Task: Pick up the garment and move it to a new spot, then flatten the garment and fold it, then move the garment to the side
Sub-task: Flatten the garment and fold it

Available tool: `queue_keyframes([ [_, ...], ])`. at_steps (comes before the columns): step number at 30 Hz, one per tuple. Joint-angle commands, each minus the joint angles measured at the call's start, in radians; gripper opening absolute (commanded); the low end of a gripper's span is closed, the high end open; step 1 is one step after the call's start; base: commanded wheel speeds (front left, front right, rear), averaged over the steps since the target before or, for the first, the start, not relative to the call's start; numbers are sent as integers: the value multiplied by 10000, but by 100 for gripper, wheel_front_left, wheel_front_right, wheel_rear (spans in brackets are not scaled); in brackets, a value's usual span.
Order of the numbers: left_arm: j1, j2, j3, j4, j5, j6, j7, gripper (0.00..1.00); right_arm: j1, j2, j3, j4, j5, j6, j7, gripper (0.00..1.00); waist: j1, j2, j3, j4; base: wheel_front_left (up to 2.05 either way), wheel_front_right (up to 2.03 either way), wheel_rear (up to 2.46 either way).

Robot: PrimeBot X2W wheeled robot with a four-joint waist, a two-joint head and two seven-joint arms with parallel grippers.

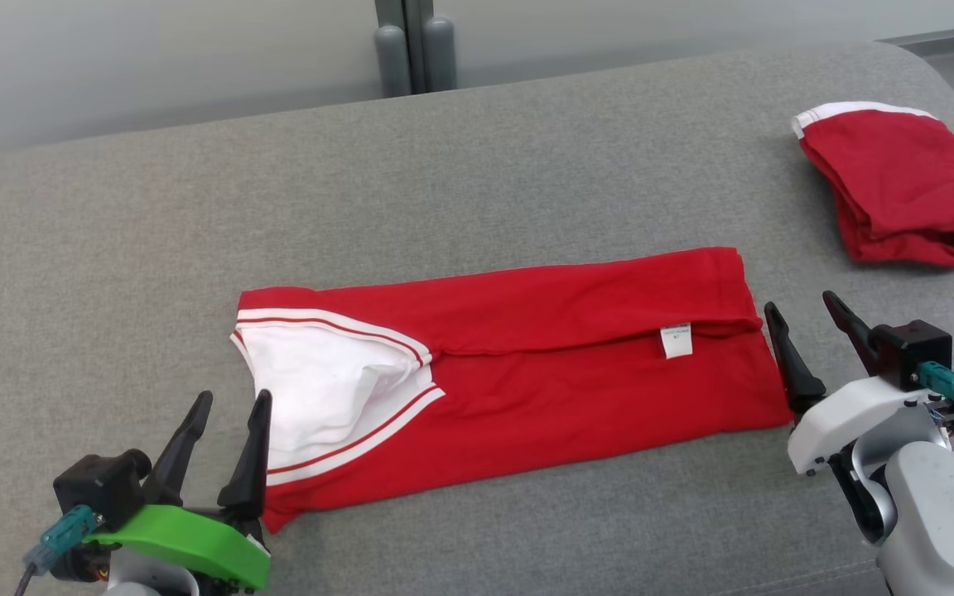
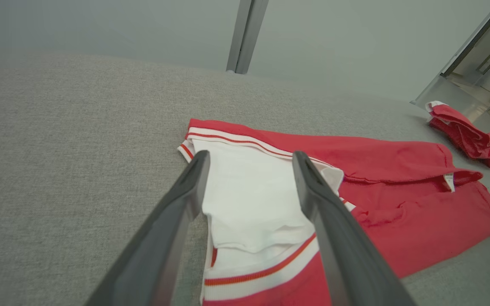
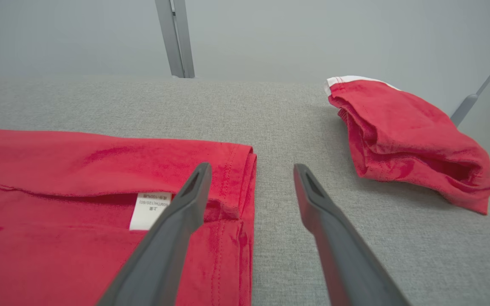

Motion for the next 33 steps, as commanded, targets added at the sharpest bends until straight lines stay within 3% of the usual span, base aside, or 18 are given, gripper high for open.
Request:
queue_keyframes([
  [1, 129, -105, 162, 8, 101, 43, -70, 100, 88, 129, -205, -46, -127, -16, 62, 100, 1, -1, -41, 128, 0, 0, 0],
  [9, 172, -754, 806, -100, 524, -40, -72, 100, -439, 1007, -1475, 692, -1017, -16, 501, 100, 1, -1, 220, 611, 0, 0, 0],
  [26, 334, -1242, 1573, 111, 998, -359, -75, 100, -1151, 1614, -2698, 3601, -1971, -16, -84, 100, 1, -1, 509, 813, 0, 0, 0],
  [27, 334, -1254, 1602, 111, 1020, -373, -75, 100, -1183, 1626, -2697, 3666, -1982, -16, -95, 92, 1, -1, 517, 799, 0, 0, 0],
  [30, 345, -1310, 1736, 117, 1081, -411, -75, 100, -1420, 1683, -2684, 3983, -2033, -16, -187, 27, 1, -1, 549, 726, 0, 0, 0],
  [32, 345, -1343, 1772, 135, 1123, -446, -77, 100, -1589, 1699, -2656, 4152, -2054, -16, -225, 7, 1, -1, 555, 691, 0, 0, 0],
  [33, 344, -1358, 1780, 149, 1127, -462, -75, 100, -1655, 1710, -2644, 4227, -2062, -16, -248, 4, 1, -1, 555, 681, 0, 0, 0],
])
